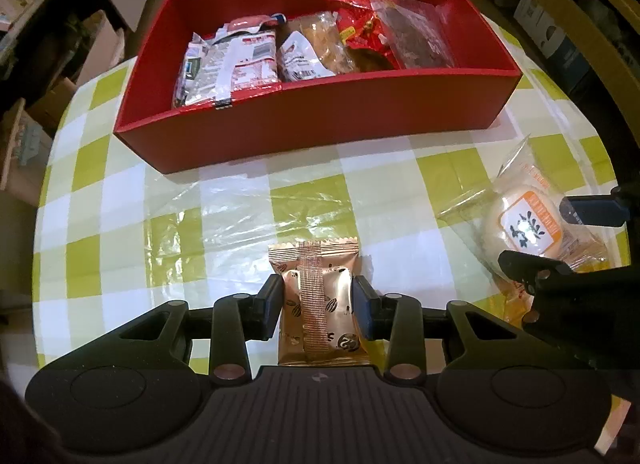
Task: Organize snacks
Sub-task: 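Lift wrapped bun with right tool while left tool lifts bronze foil packet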
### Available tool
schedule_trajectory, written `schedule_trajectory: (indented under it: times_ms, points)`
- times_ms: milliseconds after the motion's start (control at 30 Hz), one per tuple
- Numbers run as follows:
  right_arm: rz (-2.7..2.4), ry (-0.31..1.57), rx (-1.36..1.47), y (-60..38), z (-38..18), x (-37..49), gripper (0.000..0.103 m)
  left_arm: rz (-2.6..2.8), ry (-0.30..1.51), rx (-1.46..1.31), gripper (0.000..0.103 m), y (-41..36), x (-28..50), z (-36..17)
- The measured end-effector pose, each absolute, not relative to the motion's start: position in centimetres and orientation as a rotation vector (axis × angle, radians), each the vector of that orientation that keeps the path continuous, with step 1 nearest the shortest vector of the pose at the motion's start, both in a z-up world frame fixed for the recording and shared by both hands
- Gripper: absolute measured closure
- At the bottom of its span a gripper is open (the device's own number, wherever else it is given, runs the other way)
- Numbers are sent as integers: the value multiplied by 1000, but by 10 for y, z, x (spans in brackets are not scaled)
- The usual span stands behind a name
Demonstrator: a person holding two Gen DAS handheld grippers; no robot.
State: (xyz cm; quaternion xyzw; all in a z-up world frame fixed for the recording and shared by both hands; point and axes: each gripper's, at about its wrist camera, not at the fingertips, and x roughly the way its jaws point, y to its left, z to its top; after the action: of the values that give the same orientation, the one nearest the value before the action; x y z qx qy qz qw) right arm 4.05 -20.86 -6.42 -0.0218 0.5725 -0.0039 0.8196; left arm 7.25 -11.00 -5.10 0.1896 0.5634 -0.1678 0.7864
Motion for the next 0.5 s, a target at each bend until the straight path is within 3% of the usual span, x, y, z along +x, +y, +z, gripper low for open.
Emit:
schedule_trajectory:
  times_ms: [367,500]
  points:
    - [-8,1225,-45,-211,-68,42,44,-365,1208,385,57,-105,76,-45]
    - [-10,1242,-15,-217,-74,48,31,-366,1223,391,57,-107,76,-50]
